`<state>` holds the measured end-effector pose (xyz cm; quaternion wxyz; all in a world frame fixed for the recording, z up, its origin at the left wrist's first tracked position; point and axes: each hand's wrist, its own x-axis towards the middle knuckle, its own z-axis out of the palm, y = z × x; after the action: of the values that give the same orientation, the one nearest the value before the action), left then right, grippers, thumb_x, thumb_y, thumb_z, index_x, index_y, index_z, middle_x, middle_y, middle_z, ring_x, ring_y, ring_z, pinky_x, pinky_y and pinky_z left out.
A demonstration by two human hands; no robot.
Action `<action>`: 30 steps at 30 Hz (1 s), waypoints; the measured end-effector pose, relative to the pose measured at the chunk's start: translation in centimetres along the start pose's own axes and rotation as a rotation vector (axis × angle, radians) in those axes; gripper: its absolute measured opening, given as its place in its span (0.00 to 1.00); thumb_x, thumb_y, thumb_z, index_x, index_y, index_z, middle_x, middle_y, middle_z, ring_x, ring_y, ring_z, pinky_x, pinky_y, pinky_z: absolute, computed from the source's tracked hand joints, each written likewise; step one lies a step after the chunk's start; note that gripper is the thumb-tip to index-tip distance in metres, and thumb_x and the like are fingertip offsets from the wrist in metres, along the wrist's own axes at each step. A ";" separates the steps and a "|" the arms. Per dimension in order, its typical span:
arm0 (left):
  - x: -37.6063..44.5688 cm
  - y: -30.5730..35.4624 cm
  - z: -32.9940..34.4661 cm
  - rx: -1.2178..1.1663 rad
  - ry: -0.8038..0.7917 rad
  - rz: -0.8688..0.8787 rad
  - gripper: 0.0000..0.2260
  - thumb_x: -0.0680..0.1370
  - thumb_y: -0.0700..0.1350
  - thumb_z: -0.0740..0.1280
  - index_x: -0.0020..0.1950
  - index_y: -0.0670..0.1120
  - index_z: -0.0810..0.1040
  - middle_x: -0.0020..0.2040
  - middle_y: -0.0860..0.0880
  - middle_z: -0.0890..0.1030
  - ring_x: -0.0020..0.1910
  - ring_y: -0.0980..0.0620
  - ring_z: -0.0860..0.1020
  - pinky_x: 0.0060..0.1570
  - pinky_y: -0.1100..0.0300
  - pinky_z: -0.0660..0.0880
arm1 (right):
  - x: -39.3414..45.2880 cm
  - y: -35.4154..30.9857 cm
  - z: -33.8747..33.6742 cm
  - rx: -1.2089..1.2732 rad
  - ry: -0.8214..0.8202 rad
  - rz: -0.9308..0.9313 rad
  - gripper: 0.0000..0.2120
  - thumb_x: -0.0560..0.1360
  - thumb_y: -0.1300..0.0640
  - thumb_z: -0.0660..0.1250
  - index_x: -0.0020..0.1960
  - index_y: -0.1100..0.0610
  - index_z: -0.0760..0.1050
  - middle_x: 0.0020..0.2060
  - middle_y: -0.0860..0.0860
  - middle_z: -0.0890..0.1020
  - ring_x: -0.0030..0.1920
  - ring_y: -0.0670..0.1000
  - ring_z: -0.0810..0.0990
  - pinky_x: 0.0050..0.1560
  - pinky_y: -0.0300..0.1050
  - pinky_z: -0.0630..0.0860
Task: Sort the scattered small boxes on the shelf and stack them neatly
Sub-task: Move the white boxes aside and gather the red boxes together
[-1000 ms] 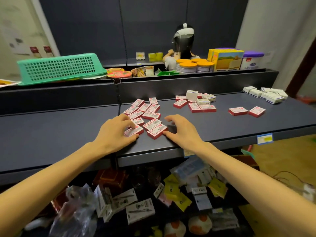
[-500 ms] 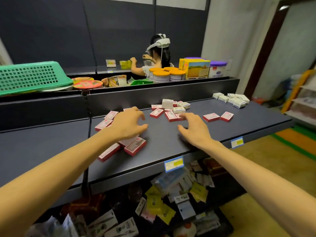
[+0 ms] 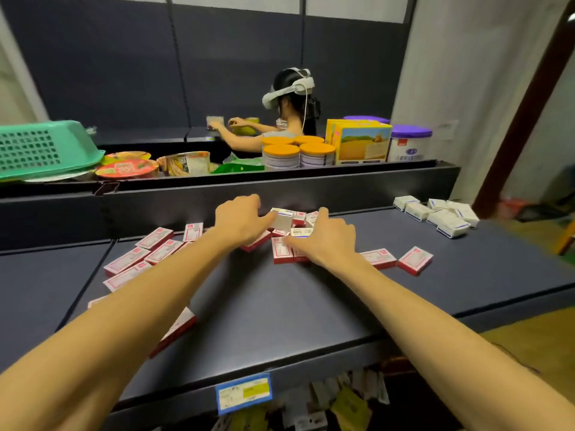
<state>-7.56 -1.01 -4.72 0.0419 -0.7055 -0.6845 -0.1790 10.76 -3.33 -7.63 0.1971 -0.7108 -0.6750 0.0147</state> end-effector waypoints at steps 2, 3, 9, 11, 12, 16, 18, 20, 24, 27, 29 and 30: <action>1.0 0.7 0.7 0.010 0.004 -0.039 0.30 0.75 0.73 0.58 0.59 0.49 0.78 0.54 0.48 0.83 0.51 0.45 0.81 0.47 0.52 0.74 | 0.8 -0.2 0.5 0.003 0.003 -0.020 0.47 0.65 0.24 0.66 0.71 0.56 0.65 0.63 0.56 0.80 0.64 0.59 0.77 0.61 0.56 0.70; 1.3 1.0 1.0 0.011 -0.001 -0.051 0.31 0.74 0.74 0.58 0.58 0.49 0.78 0.53 0.48 0.83 0.50 0.45 0.80 0.45 0.53 0.73 | 1.1 -0.2 0.7 0.018 0.006 -0.029 0.46 0.65 0.25 0.67 0.70 0.56 0.65 0.62 0.55 0.80 0.63 0.59 0.77 0.61 0.55 0.70; 2.1 2.8 1.9 -0.003 -0.039 -0.050 0.33 0.68 0.79 0.57 0.51 0.53 0.80 0.46 0.51 0.84 0.44 0.48 0.80 0.45 0.54 0.77 | 1.9 1.5 0.1 0.135 -0.078 -0.081 0.40 0.67 0.29 0.69 0.69 0.54 0.66 0.61 0.53 0.81 0.59 0.57 0.80 0.56 0.53 0.76; 2.3 3.5 1.9 -0.012 -0.064 -0.029 0.30 0.68 0.77 0.59 0.51 0.54 0.80 0.46 0.51 0.83 0.44 0.49 0.80 0.45 0.54 0.77 | 1.9 2.8 -0.5 0.223 -0.115 -0.117 0.36 0.68 0.33 0.69 0.68 0.52 0.66 0.58 0.51 0.82 0.56 0.55 0.80 0.51 0.50 0.78; 2.6 3.8 1.7 -0.018 -0.081 -0.017 0.28 0.69 0.75 0.61 0.51 0.54 0.80 0.47 0.51 0.83 0.45 0.49 0.80 0.44 0.55 0.77 | 1.9 3.6 -0.7 0.280 -0.126 -0.130 0.36 0.69 0.34 0.70 0.69 0.51 0.65 0.59 0.50 0.82 0.55 0.54 0.80 0.51 0.50 0.79; 3.4 3.9 1.0 -0.028 -0.069 0.028 0.21 0.71 0.68 0.68 0.53 0.53 0.82 0.49 0.51 0.84 0.45 0.50 0.81 0.46 0.54 0.80 | 1.8 6.7 -2.3 0.480 -0.109 -0.163 0.40 0.69 0.37 0.73 0.75 0.49 0.62 0.61 0.47 0.82 0.58 0.51 0.81 0.57 0.52 0.80; 3.7 4.2 0.7 -0.002 -0.047 0.073 0.22 0.69 0.66 0.70 0.54 0.52 0.83 0.50 0.52 0.84 0.47 0.50 0.81 0.48 0.53 0.81 | 2.0 8.7 -3.3 0.535 -0.081 -0.163 0.39 0.70 0.37 0.74 0.75 0.49 0.63 0.60 0.47 0.83 0.56 0.49 0.82 0.58 0.51 0.80; 4.0 4.5 0.3 -0.007 -0.035 0.115 0.21 0.69 0.64 0.72 0.54 0.51 0.84 0.50 0.51 0.85 0.47 0.49 0.82 0.49 0.51 0.82 | 2.1 10.7 -4.3 0.547 -0.051 -0.153 0.38 0.71 0.38 0.74 0.74 0.49 0.64 0.59 0.46 0.82 0.55 0.48 0.82 0.58 0.50 0.80; 3.8 5.9 -0.3 -0.045 -0.022 0.204 0.16 0.72 0.57 0.73 0.51 0.47 0.85 0.47 0.48 0.86 0.44 0.48 0.82 0.46 0.53 0.81 | 1.9 15.1 -5.7 0.565 -0.010 -0.121 0.37 0.71 0.40 0.74 0.75 0.49 0.64 0.60 0.46 0.82 0.56 0.47 0.81 0.59 0.48 0.79; 3.4 8.1 -0.9 -0.120 0.018 0.225 0.16 0.67 0.59 0.69 0.47 0.49 0.84 0.43 0.50 0.85 0.41 0.48 0.81 0.43 0.55 0.79 | 1.9 18.6 -6.4 0.548 0.036 -0.067 0.37 0.70 0.39 0.75 0.74 0.49 0.65 0.59 0.45 0.82 0.56 0.47 0.80 0.59 0.52 0.79; 3.2 10.3 -0.9 -0.162 0.036 0.251 0.15 0.67 0.57 0.70 0.47 0.50 0.84 0.43 0.50 0.85 0.42 0.48 0.81 0.44 0.54 0.79 | 1.7 21.1 -6.7 0.522 0.053 -0.024 0.38 0.69 0.37 0.74 0.73 0.48 0.66 0.59 0.45 0.82 0.57 0.49 0.80 0.59 0.54 0.79; 3.0 11.7 -0.9 -0.183 0.032 0.273 0.14 0.68 0.56 0.72 0.48 0.49 0.85 0.44 0.51 0.85 0.42 0.49 0.81 0.45 0.53 0.80 | 1.6 22.1 -7.0 0.516 0.062 -0.001 0.37 0.69 0.37 0.74 0.73 0.48 0.66 0.60 0.46 0.82 0.56 0.49 0.81 0.58 0.55 0.79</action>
<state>3.77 0.92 -0.81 0.0123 -0.7899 -0.5623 -0.2443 34.02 -3.85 -7.47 0.3925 -0.6367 -0.6430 0.1644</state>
